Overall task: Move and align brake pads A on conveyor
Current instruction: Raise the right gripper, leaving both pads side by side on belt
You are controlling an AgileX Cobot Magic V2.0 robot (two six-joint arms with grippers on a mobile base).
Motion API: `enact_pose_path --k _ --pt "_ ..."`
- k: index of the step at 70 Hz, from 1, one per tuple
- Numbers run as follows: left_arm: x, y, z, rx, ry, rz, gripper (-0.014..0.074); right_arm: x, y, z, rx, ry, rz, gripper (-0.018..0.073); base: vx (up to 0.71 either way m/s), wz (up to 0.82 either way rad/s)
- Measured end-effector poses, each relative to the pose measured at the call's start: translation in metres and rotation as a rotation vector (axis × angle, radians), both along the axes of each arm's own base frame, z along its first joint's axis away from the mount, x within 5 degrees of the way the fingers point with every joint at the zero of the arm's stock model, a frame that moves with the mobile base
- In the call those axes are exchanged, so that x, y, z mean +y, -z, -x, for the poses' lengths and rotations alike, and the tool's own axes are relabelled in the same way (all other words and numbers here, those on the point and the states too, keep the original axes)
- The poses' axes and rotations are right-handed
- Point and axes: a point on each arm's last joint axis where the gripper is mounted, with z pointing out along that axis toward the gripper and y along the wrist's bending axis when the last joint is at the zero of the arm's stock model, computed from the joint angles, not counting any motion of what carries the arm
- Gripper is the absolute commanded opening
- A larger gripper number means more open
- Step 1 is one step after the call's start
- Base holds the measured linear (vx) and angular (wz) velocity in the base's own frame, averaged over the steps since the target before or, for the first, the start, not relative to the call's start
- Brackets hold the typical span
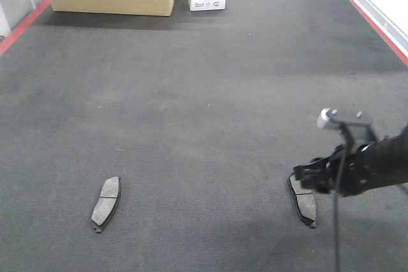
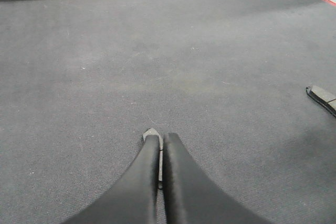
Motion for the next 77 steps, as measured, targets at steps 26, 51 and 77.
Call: enact_pose_path --k 26,51,77 --pt "0.000 0.000 0.000 0.000 0.000 0.000 -0.0006 -0.018 -0.079 0.056 -0.207 0.014 0.162 -0.0001 0.00 0.00" --pt "0.000 0.000 0.000 0.000 0.000 0.000 -0.0006 -0.037 -0.069 0.134 -0.365 0.150 0.246 -0.0001 0.00 0.00" --pt "0.000 0.000 0.000 0.000 0.000 0.000 -0.0006 -0.041 -0.057 0.188 -0.517 0.179 0.219 -0.0001 0.00 0.00"
